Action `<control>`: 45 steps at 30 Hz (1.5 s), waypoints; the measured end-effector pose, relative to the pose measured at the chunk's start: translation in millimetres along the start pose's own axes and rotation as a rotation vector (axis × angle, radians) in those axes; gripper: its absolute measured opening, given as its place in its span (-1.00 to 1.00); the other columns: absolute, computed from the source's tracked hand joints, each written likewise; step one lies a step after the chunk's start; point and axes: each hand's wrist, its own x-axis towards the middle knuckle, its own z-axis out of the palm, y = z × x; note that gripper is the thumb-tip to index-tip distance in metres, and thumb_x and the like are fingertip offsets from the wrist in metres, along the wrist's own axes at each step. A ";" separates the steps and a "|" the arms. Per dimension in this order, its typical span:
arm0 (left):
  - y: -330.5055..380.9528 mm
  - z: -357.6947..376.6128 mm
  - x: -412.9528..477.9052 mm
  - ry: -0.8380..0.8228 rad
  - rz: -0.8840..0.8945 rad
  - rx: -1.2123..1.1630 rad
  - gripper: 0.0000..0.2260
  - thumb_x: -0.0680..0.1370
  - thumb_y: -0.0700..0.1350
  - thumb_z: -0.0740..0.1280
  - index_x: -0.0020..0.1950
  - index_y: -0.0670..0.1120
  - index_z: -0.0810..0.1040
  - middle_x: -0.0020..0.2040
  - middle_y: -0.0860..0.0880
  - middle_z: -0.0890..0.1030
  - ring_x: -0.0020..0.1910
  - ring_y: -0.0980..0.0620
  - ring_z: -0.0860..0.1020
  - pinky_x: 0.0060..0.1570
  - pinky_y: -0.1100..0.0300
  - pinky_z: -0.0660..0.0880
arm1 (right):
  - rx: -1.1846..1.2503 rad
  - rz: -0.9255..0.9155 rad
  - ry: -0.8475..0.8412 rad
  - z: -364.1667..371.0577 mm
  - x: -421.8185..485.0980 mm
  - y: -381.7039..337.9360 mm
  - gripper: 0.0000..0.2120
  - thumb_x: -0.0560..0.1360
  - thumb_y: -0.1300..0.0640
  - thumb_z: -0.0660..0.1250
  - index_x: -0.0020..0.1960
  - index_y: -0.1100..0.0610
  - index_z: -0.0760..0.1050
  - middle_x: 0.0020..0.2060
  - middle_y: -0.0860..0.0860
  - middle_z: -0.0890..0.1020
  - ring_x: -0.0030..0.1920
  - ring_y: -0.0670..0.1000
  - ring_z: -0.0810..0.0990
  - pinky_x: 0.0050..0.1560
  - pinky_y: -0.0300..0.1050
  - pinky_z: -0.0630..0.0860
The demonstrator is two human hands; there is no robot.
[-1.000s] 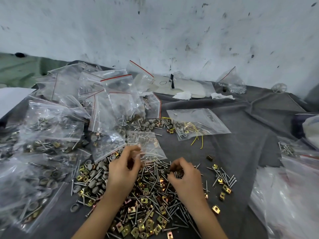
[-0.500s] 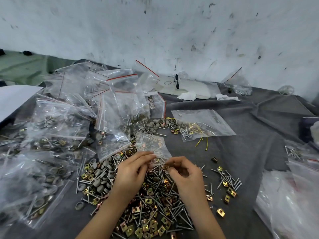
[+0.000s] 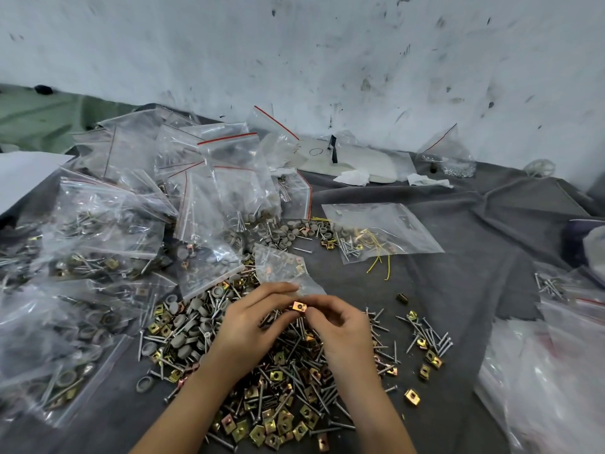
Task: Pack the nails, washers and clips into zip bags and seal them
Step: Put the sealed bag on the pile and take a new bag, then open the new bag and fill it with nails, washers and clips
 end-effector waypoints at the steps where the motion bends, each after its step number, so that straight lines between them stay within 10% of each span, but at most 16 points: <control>1: -0.3 -0.2 0.0 0.000 -0.003 -0.002 -0.80 0.51 -0.10 0.36 0.07 -0.14 0.64 0.11 0.06 0.60 0.12 0.22 0.56 0.15 0.30 0.48 | -0.001 -0.003 -0.019 -1.1 0.2 -0.5 -0.77 0.44 0.39 0.34 -0.16 0.09 0.66 -0.22 -0.02 0.71 -0.17 -0.13 0.66 -0.17 -0.39 0.48; 45: -4.0 -20.3 13.2 -0.377 -0.313 -0.266 -0.94 0.50 -0.10 0.31 -0.08 -0.02 0.57 -0.16 0.04 0.62 -0.15 0.10 0.56 -0.08 0.22 0.47 | -0.284 -0.083 -0.301 -21.3 12.8 5.8 -0.76 0.47 0.32 0.36 -0.10 -0.03 0.57 -0.24 -0.19 0.65 -0.14 -0.20 0.60 -0.08 -0.37 0.45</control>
